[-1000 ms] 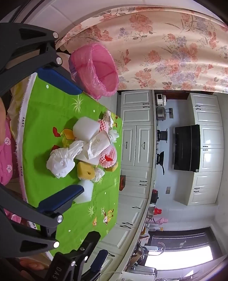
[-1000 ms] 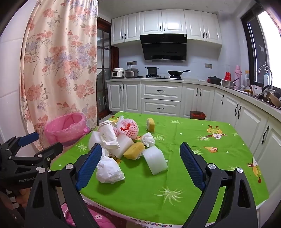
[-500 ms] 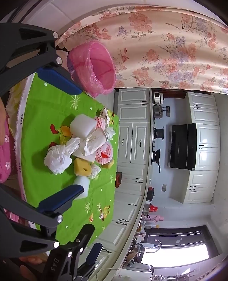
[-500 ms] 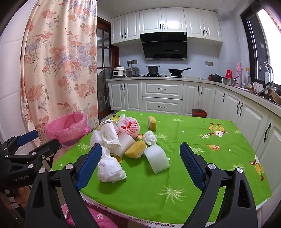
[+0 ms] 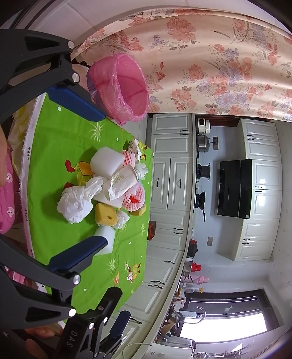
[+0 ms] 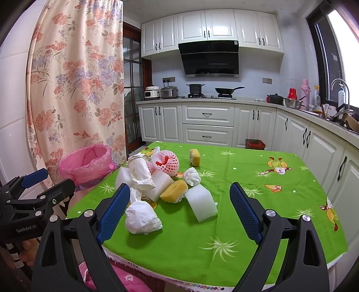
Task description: Collect trash
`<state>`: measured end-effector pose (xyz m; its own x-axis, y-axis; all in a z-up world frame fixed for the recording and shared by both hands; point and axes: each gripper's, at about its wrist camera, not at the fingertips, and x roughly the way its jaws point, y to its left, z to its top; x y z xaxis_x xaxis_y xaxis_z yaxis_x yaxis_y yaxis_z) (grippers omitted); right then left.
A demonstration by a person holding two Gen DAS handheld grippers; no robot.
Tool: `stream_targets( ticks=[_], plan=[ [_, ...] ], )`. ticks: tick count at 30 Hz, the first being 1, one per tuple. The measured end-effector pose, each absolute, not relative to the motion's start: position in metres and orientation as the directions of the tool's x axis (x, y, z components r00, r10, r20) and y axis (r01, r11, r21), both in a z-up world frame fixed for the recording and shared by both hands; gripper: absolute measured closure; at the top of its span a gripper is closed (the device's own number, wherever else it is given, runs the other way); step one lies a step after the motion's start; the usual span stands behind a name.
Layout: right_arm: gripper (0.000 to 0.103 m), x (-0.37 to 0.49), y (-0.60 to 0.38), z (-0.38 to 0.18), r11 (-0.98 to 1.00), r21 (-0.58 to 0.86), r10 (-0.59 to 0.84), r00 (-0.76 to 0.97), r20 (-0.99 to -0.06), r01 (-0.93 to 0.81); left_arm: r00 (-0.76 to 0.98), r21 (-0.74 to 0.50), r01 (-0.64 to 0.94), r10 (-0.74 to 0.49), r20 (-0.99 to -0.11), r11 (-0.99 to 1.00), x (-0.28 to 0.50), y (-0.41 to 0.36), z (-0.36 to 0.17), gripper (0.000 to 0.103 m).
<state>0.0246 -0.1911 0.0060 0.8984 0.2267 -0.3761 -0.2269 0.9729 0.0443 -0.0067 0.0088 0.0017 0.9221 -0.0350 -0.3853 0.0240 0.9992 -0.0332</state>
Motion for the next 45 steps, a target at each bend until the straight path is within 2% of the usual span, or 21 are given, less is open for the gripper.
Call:
stream_targets(
  ticks=[45],
  plan=[
    [0.018, 0.0246, -0.1946, 0.0052, 0.971, 0.07, 0.236, 0.898, -0.372, -0.227, 0.92, -0.028, 0.026, -0.035, -0.39, 0.999, -0.0082, 0.0066, -0.0006, 0.004]
  ],
)
